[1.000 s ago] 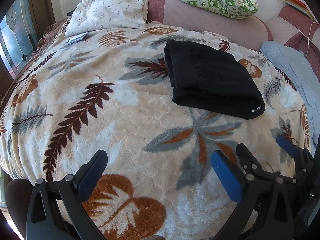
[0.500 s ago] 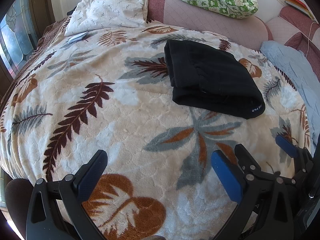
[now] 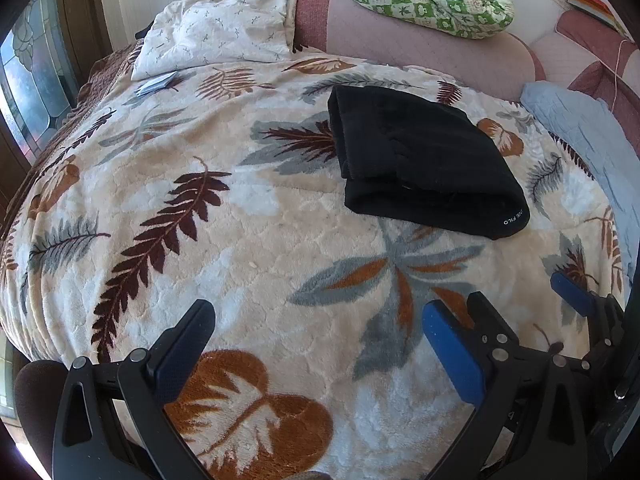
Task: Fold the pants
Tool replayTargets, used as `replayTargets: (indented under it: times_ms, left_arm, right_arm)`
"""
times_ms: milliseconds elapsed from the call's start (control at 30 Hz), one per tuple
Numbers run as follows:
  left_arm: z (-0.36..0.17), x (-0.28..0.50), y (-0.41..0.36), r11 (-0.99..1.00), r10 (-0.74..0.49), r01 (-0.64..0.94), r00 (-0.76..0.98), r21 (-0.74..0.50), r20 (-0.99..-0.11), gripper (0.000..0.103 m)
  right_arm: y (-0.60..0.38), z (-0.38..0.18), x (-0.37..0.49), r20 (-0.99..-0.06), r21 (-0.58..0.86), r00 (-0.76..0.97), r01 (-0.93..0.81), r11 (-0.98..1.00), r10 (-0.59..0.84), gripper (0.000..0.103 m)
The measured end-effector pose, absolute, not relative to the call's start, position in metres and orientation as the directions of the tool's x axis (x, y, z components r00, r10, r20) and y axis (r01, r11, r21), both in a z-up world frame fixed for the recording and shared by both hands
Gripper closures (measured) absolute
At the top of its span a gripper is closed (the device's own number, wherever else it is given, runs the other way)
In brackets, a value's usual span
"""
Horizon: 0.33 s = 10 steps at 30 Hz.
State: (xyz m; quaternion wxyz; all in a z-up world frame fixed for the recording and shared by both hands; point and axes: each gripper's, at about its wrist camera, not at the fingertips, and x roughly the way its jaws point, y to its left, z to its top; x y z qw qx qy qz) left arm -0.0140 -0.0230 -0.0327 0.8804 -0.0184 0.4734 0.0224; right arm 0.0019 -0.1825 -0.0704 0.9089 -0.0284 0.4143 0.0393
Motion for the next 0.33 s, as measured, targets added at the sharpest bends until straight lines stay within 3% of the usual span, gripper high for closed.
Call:
replayTargets:
  times_ms: [333]
  left_arm:
    - [-0.0263,-0.0168,-0.0259,0.999,0.024,-0.045,0.569,-0.002,-0.822,0.0]
  right_arm:
    - [-0.1832,-0.0728,-0.0005,-0.756,-0.012,0.652,-0.096,0.995,0.054,0.0]
